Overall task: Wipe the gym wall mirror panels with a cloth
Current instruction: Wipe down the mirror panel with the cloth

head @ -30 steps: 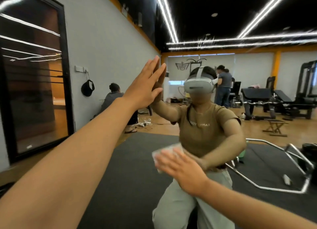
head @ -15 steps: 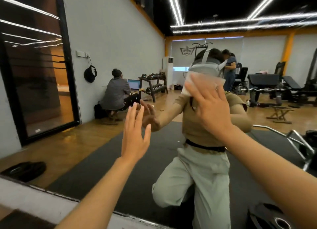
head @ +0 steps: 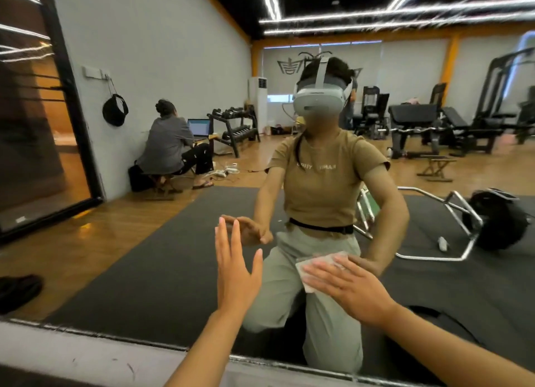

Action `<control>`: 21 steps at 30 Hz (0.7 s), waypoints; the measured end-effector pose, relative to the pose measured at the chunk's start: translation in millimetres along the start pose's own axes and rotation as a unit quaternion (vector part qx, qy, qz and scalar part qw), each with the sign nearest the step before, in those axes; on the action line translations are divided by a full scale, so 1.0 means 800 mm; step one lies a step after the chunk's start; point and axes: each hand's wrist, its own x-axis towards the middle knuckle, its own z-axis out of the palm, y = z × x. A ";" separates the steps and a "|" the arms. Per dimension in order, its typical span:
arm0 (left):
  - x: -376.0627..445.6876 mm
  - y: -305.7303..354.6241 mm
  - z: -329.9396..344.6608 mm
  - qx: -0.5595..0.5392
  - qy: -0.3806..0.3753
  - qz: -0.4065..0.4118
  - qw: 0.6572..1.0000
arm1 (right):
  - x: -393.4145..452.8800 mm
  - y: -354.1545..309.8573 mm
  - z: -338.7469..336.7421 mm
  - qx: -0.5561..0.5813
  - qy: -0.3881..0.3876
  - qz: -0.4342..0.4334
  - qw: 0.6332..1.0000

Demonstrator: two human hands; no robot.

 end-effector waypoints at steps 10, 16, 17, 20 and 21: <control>-0.001 0.008 0.008 -0.034 0.016 -0.035 0.999 | 0.060 0.234 -0.151 0.077 0.279 0.387 0.876; -0.002 0.014 0.013 -0.041 0.024 -0.040 0.998 | -0.025 0.116 -0.053 0.098 0.202 0.299 0.927; -0.002 0.014 0.013 -0.041 0.025 -0.041 0.998 | -0.050 0.089 -0.036 0.096 0.153 0.256 0.950; -0.002 0.015 0.012 -0.038 0.024 -0.044 0.998 | -0.120 0.035 -0.003 0.057 0.012 0.121 0.991; -0.002 0.016 0.012 -0.037 0.024 -0.044 0.998 | -0.134 0.033 -0.001 0.043 -0.015 0.091 0.995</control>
